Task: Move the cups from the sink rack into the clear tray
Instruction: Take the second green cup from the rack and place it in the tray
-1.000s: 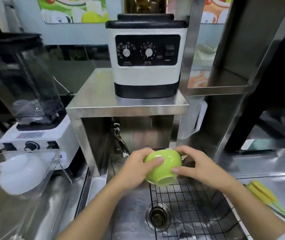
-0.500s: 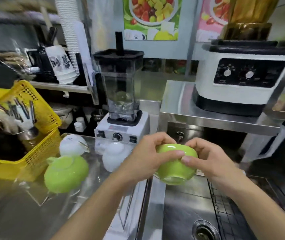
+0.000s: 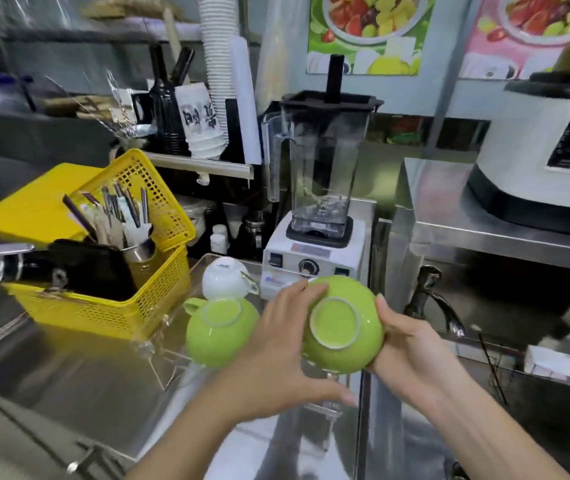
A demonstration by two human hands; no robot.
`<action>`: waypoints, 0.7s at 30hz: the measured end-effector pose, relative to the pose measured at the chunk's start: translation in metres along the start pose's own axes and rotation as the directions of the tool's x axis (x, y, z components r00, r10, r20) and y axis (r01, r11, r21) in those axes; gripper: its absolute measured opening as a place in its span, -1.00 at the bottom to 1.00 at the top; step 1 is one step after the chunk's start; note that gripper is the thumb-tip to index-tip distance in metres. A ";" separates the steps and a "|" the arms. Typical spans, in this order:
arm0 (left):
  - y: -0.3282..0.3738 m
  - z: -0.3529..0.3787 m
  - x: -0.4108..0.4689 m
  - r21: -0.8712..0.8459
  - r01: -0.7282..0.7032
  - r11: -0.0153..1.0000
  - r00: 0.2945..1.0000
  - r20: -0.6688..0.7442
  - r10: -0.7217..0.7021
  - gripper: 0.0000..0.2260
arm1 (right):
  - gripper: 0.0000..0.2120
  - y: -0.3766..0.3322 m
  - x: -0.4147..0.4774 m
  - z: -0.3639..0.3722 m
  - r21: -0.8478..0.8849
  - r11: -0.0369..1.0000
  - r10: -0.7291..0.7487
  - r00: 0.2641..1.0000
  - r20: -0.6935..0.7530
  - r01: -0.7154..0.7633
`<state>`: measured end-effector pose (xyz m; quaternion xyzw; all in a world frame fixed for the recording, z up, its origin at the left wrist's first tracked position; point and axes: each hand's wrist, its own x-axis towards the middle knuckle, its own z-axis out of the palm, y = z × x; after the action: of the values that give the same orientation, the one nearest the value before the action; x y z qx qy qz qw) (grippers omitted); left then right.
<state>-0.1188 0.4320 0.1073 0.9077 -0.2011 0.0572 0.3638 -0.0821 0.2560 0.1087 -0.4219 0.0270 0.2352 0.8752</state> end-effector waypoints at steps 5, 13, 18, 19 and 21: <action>-0.025 0.015 -0.005 0.124 0.057 0.991 0.997 -0.065 -0.049 0.00 | -0.65 0.033 0.007 0.008 0.090 0.992 0.090 0.996 0.001 -0.090; -0.058 0.005 0.001 -0.036 0.011 0.999 0.999 0.040 -0.010 -0.06 | -0.69 0.035 0.006 0.006 -0.551 0.827 -0.254 0.949 -0.186 0.114; -0.065 -0.009 0.007 -0.048 -0.041 0.998 0.987 0.156 0.048 -0.11 | -0.55 0.032 -0.002 0.005 -0.843 0.514 -0.333 0.943 -0.024 0.160; -0.065 -0.010 0.008 -0.047 -0.043 0.998 0.984 0.172 0.050 -0.11 | -0.48 0.031 -0.004 0.004 -0.878 0.450 -0.331 0.944 0.005 0.162; -0.066 -0.012 0.010 -0.048 -0.045 0.998 0.980 0.194 0.053 -0.12 | -0.32 0.030 -0.008 0.003 -0.937 0.308 -0.306 0.950 0.065 0.164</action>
<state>-0.0828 0.4803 0.0768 0.8957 -0.2591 -0.0273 0.3603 -0.1021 0.2709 0.0906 -0.8576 -0.1191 0.0512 0.4977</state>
